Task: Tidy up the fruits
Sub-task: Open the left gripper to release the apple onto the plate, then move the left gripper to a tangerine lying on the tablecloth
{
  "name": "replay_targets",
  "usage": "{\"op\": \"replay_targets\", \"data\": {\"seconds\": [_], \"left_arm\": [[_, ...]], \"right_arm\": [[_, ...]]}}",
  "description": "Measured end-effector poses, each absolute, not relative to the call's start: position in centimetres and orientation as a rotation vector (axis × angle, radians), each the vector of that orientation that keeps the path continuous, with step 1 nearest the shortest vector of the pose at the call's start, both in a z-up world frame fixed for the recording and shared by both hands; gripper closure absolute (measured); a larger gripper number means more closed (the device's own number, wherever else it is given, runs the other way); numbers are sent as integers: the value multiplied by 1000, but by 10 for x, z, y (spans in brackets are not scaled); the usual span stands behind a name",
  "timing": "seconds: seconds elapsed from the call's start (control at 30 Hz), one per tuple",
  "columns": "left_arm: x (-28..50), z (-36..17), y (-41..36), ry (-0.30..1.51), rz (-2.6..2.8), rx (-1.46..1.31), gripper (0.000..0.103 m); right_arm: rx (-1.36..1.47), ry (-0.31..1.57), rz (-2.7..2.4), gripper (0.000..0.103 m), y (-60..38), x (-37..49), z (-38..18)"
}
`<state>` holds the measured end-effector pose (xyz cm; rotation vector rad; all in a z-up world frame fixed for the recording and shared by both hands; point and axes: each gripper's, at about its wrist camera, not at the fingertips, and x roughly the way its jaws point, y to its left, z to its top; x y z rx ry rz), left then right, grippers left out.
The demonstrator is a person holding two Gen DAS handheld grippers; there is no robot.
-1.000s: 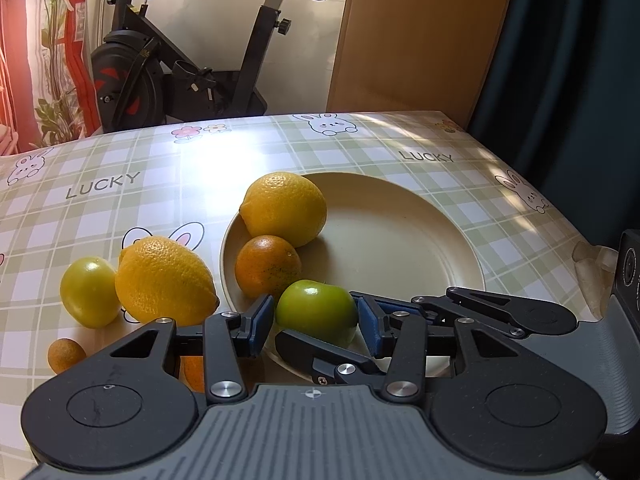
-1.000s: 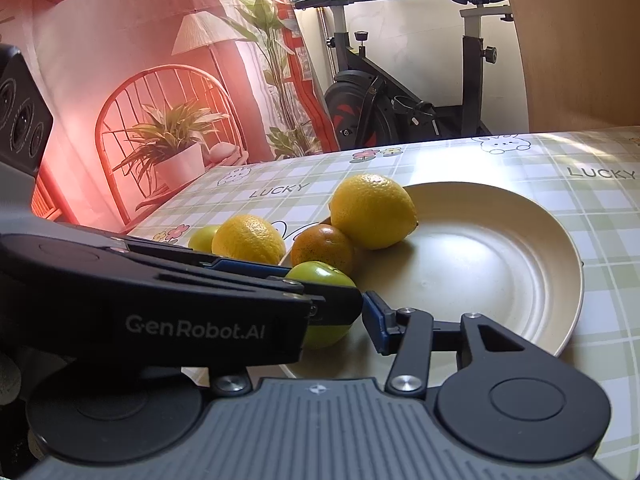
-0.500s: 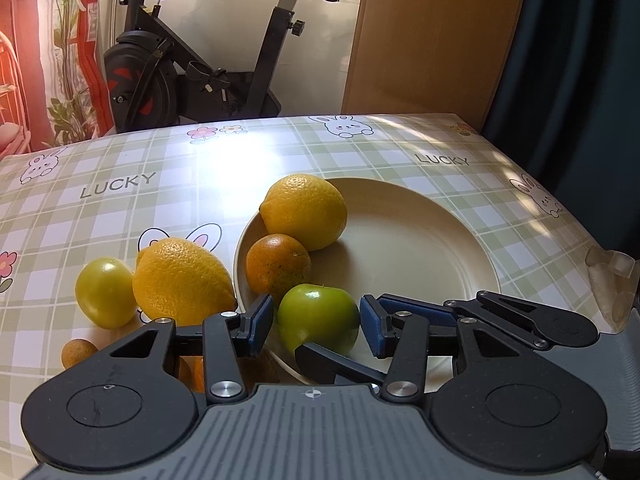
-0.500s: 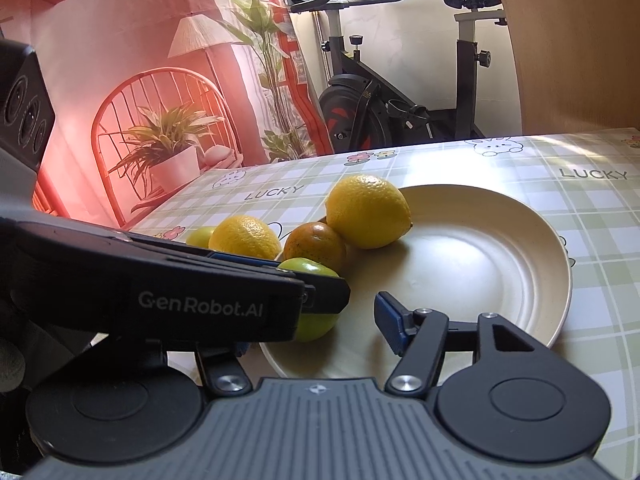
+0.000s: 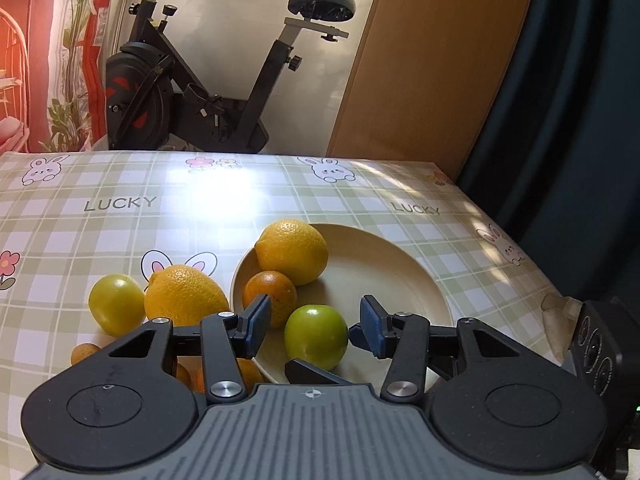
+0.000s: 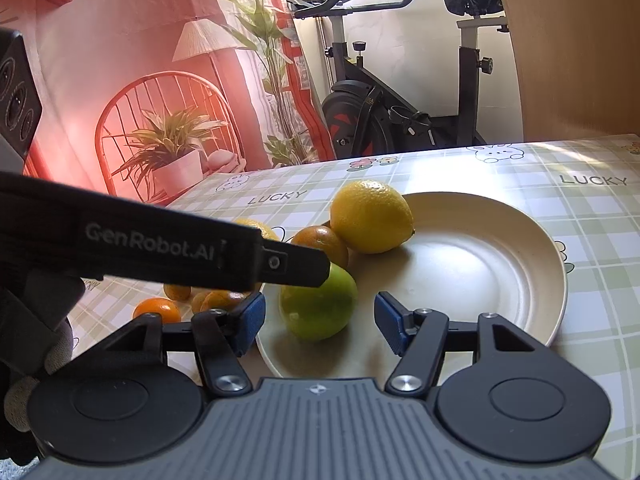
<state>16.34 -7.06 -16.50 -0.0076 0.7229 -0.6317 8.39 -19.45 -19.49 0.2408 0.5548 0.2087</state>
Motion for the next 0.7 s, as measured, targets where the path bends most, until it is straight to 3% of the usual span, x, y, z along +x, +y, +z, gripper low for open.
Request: {"op": "replay_targets", "data": {"seconds": [0.3, 0.7], "left_arm": [[151, -154, 1, 672, -517, -200, 51], [139, -164, 52, 709, -397, -218, 52]], "right_arm": [[241, 503, 221, 39, -196, 73, -192], [181, 460, 190, 39, -186, 66, -189]]}}
